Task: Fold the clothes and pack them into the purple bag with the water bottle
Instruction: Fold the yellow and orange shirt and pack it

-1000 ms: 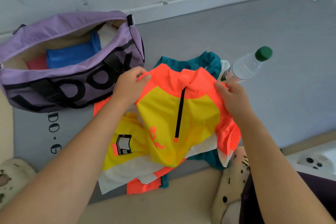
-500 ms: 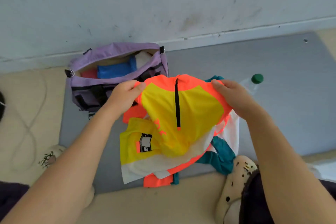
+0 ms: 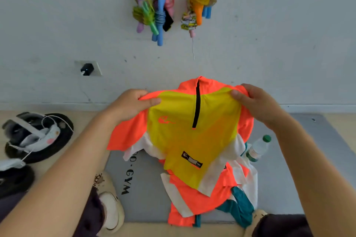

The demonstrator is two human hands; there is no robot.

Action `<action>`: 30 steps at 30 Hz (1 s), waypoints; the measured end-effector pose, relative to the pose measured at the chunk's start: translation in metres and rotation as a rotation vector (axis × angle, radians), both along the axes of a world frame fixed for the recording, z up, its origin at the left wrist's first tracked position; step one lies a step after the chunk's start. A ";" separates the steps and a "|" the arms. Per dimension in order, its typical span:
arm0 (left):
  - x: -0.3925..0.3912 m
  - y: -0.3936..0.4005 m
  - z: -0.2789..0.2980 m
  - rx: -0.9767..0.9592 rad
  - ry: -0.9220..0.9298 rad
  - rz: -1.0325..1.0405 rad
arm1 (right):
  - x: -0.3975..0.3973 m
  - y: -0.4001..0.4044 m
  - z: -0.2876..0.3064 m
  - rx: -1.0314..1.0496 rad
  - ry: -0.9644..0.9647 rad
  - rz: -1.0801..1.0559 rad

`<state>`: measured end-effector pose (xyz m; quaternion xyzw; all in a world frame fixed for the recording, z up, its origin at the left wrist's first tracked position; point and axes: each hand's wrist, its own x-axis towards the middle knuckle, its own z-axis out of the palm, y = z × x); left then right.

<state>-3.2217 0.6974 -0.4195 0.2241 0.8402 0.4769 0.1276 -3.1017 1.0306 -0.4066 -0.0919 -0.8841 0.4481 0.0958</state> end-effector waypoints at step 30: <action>0.025 -0.005 -0.319 -0.479 -0.373 0.117 | -0.019 -0.016 -0.303 0.164 -0.646 0.070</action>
